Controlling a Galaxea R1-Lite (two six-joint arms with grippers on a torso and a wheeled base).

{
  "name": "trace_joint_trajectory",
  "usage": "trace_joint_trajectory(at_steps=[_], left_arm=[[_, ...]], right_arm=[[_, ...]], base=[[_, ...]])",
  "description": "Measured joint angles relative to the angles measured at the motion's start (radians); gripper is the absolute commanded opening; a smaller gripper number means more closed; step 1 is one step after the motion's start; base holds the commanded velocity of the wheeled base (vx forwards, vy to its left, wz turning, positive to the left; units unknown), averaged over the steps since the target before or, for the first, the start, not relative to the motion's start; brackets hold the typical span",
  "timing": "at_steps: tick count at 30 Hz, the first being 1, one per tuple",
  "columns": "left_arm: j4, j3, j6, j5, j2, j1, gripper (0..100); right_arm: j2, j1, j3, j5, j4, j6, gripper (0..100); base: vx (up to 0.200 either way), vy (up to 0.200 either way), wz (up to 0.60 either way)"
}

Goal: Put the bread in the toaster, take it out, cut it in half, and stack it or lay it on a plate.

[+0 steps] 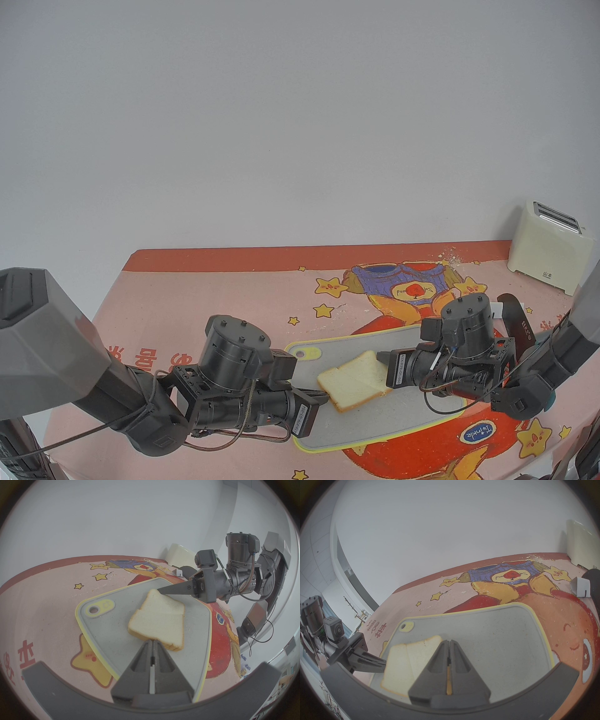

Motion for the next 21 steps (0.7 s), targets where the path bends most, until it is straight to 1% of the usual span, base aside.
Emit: trace_joint_trajectory(at_steps=[5,15,18,21], left_arm=[[-0.008,0.001,0.000,0.002,0.003,-0.001,0],[-0.010,0.003,0.001,0.003,0.006,0.000,0],[-0.010,0.005,0.001,0.004,0.006,0.000,0],[-0.010,0.007,0.001,0.004,0.006,0.000,0]], right_arm=[[-0.023,0.004,0.000,0.003,0.002,0.000,0],[-0.098,0.049,0.010,0.001,0.018,0.001,0],[-0.101,0.019,0.009,-0.006,0.021,-0.009,0],[-0.093,-0.014,0.007,-0.011,0.016,-0.030,0]], base=[[0.000,0.000,0.00],[0.000,0.000,0.00],[0.000,0.000,0.00],[0.000,0.000,0.00]])
